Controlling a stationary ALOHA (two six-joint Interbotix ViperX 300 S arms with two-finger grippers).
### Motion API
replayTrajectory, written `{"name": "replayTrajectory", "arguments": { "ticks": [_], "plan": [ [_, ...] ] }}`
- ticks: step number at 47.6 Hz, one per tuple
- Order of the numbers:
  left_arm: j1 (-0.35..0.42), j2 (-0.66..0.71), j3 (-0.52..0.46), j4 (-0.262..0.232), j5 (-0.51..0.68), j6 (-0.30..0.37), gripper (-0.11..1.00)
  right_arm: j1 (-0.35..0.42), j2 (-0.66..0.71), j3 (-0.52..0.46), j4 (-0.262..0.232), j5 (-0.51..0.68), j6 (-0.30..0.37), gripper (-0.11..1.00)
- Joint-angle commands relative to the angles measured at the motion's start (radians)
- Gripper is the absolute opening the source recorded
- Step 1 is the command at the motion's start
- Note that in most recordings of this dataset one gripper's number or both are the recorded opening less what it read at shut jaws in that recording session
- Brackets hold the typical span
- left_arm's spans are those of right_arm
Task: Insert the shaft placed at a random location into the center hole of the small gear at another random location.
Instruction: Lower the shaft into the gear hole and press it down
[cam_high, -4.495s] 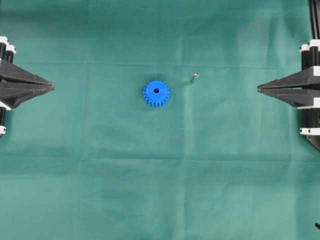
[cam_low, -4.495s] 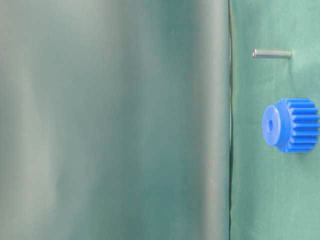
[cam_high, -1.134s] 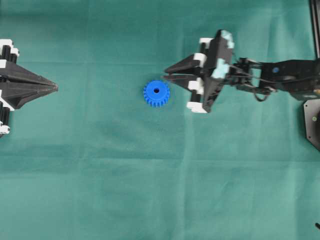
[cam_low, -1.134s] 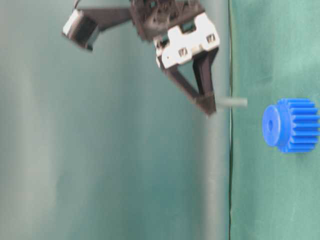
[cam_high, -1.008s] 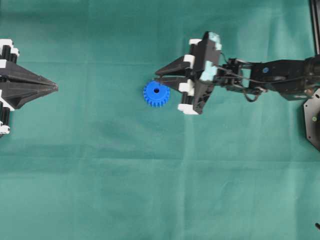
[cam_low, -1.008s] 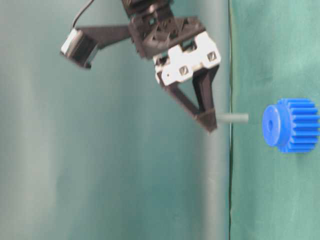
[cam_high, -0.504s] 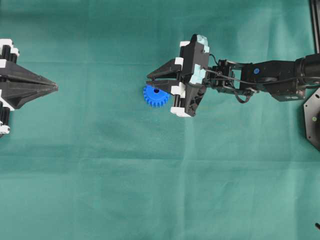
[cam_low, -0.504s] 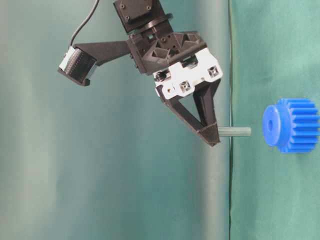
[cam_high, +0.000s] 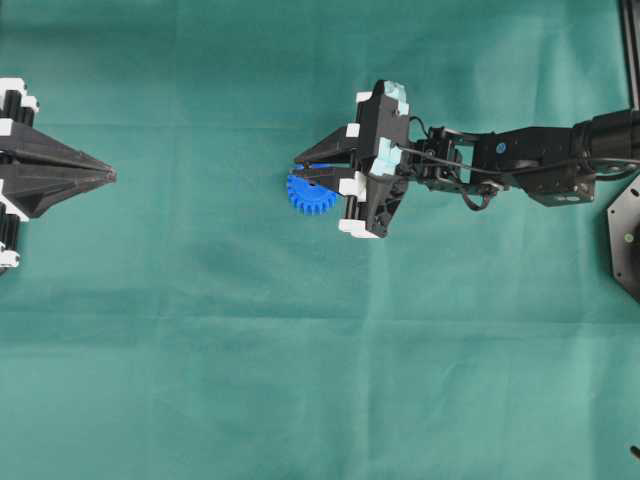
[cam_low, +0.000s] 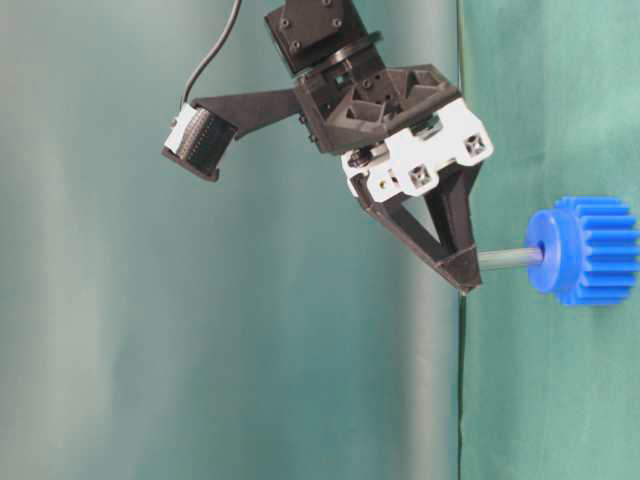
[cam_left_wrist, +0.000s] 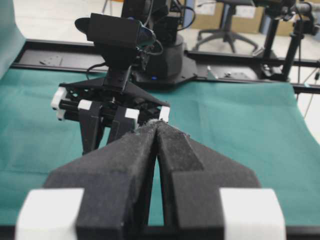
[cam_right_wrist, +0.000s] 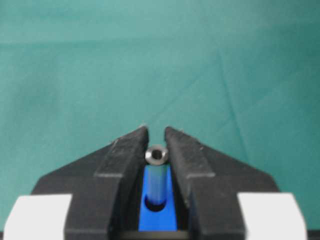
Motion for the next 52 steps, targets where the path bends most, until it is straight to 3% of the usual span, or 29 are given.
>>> {"name": "replayTrajectory", "arguments": {
  "ticks": [1,28,52],
  "plan": [
    [0.002,0.009,-0.011,-0.002,-0.009,0.002,-0.01,0.003,-0.012,-0.011,0.000,-0.008,0.002,0.26],
    [0.002,0.008,-0.011,-0.002,-0.009,0.000,-0.01,0.003,-0.118,0.026,-0.011,-0.011,-0.006,0.26],
    [0.002,0.008,-0.011,-0.002,-0.014,0.002,-0.01,0.008,-0.026,0.017,-0.006,-0.083,-0.002,0.26]
  ]
}}
